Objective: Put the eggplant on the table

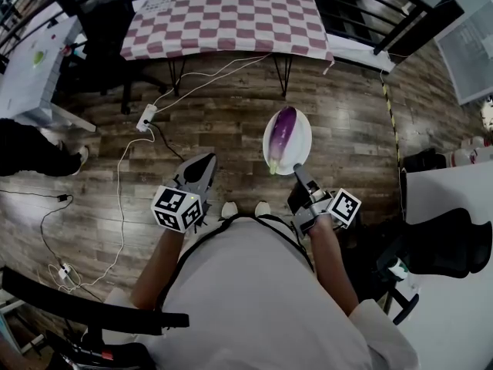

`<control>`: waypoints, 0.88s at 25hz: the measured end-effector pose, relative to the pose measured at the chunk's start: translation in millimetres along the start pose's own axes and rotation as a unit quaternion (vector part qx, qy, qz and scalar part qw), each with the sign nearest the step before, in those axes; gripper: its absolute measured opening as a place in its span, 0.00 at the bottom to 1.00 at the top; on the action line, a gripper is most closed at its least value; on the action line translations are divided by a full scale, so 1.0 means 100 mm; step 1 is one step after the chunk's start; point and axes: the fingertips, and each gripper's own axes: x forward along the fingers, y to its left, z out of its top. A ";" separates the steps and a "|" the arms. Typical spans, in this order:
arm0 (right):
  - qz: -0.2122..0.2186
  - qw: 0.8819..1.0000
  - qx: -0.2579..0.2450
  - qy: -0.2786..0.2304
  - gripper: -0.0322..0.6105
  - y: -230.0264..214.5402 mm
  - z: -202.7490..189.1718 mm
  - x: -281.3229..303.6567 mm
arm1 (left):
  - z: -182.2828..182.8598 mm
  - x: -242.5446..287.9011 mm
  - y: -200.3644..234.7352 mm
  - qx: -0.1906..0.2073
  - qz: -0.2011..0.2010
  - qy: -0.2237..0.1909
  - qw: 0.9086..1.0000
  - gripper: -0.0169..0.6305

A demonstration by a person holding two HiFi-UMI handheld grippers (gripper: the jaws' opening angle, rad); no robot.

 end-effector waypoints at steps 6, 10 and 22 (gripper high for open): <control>-0.002 1.000 0.001 0.002 0.08 0.05 -0.22 0.10 | -0.01 -0.17 0.17 -0.001 -0.001 -0.006 1.000 0.04; -0.001 1.000 0.004 0.002 0.08 0.10 -0.35 0.16 | -0.02 -0.31 0.27 -0.005 0.001 -0.009 1.000 0.04; 0.003 1.000 0.000 0.012 0.08 0.15 -0.41 0.37 | -0.03 -0.40 0.48 -0.012 0.015 -0.012 1.000 0.04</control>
